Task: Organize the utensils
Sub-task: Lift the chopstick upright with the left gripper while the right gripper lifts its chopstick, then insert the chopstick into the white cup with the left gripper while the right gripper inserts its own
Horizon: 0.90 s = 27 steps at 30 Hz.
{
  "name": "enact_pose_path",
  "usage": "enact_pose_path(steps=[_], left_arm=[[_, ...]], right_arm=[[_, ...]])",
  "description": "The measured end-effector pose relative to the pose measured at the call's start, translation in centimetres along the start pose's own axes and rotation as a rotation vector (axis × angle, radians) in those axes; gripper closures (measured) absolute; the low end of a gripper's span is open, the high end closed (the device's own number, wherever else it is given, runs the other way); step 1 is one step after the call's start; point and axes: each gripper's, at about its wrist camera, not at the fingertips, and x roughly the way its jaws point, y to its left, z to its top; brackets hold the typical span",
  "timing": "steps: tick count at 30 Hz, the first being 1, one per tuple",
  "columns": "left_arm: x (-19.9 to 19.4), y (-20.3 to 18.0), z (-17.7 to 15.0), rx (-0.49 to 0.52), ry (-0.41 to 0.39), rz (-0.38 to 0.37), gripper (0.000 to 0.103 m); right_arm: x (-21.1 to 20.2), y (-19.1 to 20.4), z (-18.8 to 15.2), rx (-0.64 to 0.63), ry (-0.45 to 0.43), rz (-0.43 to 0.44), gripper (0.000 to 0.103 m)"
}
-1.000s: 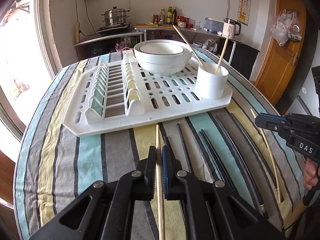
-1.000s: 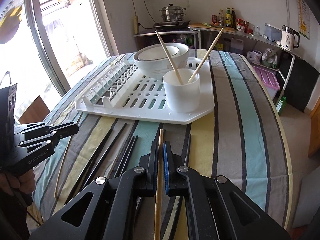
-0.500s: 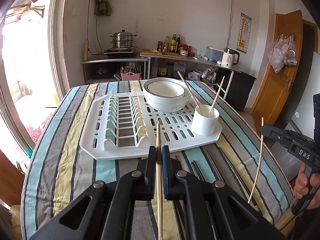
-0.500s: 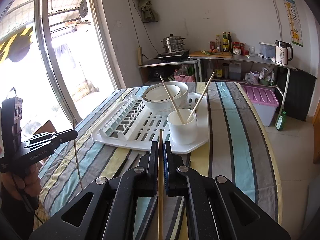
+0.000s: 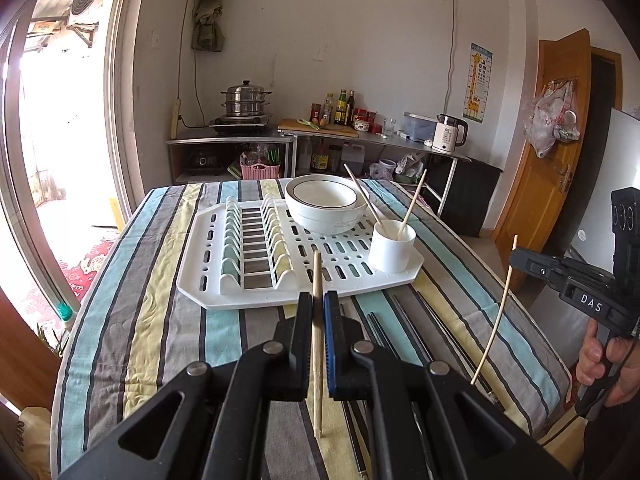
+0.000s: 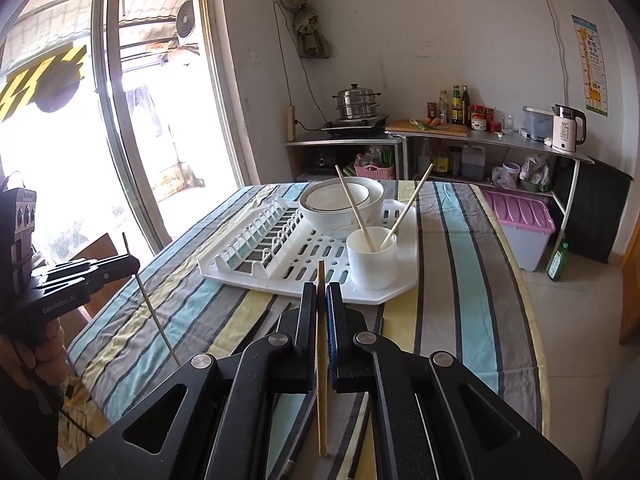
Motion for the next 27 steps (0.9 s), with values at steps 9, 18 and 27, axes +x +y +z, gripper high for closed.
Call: enact_pose_path(steps=[9, 18, 27], left_arm=[[0.0, -0.8, 1.8, 0.017, -0.007, -0.006, 0.097], [2.3, -3.1, 6.1, 0.044, -0.020, -0.061, 0.097], [6.9, -5.8, 11.8, 0.043, -0.032, -0.135, 0.097]], right_arm=[[-1.0, -0.4, 1.3, 0.000, -0.044, -0.012, 0.098], [-0.3, -1.8, 4.5, 0.006, -0.099, -0.037, 0.098], [1.8, -3.9, 9.3, 0.040, -0.152, -0.055, 0.098]])
